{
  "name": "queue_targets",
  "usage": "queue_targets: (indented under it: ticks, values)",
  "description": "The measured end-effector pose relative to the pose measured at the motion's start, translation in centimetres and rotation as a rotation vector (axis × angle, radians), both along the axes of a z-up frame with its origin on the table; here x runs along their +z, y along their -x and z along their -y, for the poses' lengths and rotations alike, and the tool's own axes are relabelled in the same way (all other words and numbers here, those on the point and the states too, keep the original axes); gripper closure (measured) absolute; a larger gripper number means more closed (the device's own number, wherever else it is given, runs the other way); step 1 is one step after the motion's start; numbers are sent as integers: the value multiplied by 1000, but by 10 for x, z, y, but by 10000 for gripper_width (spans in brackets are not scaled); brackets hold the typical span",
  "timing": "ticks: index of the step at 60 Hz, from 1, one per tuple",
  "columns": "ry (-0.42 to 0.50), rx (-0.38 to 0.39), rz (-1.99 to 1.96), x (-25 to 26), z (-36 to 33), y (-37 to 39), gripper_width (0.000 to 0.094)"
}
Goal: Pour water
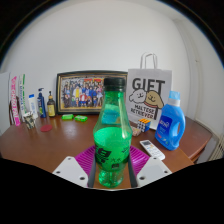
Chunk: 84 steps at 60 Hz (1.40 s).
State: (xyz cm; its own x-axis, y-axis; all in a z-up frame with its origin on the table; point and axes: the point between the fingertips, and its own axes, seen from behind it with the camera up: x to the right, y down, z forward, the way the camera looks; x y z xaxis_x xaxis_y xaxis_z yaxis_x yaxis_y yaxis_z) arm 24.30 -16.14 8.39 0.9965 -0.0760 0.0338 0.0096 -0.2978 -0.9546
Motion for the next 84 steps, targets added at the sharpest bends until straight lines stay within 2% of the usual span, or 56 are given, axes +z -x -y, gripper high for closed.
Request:
queue_targets:
  ticks: [8,13,21,36,50,60,75,84]
  values:
    - [2,-3,14,1,-2,1,555]
    - [6,-14,16,1,-3,1,582]
    - [-9,-46,29,7,-5,-5,584]
    - [-25,-48,188,59,-30,11,587]
    - [-46,32,549,138,-97,87,587]
    - [-12,82,903,173,-157,178,586]
    - [10,236,1388,169,-234,320,586]
    - [37,310,1704,153,-263,375,586]
